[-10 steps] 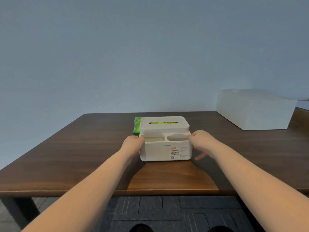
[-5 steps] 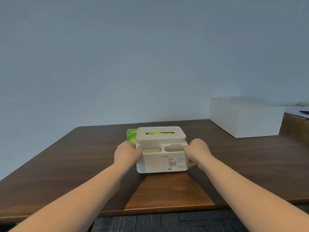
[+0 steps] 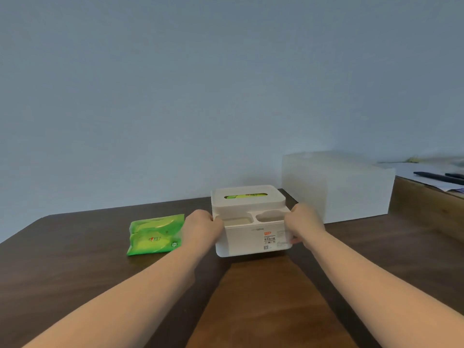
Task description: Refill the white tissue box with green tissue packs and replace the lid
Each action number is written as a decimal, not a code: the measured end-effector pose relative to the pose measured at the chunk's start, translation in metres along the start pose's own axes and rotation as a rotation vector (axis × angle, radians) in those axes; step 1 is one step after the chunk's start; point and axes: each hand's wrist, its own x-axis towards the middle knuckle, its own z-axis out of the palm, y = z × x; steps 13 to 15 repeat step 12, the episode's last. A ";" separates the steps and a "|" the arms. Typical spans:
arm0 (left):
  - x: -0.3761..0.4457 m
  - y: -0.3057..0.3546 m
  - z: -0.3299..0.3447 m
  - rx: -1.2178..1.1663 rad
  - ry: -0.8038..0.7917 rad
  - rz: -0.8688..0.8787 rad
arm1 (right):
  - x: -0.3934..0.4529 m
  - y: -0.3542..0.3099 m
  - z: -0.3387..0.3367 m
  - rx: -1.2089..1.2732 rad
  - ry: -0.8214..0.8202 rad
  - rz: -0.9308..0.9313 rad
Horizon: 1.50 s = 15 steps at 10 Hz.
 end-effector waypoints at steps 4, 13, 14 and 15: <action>0.100 0.051 0.096 -0.093 -0.053 0.007 | 0.130 0.007 -0.007 -0.083 0.103 0.033; 0.155 0.051 0.162 -0.239 0.002 -0.006 | 0.201 0.011 0.042 -0.135 0.319 -0.040; 0.155 0.051 0.162 -0.239 0.002 -0.006 | 0.201 0.011 0.042 -0.135 0.319 -0.040; 0.155 0.051 0.162 -0.239 0.002 -0.006 | 0.201 0.011 0.042 -0.135 0.319 -0.040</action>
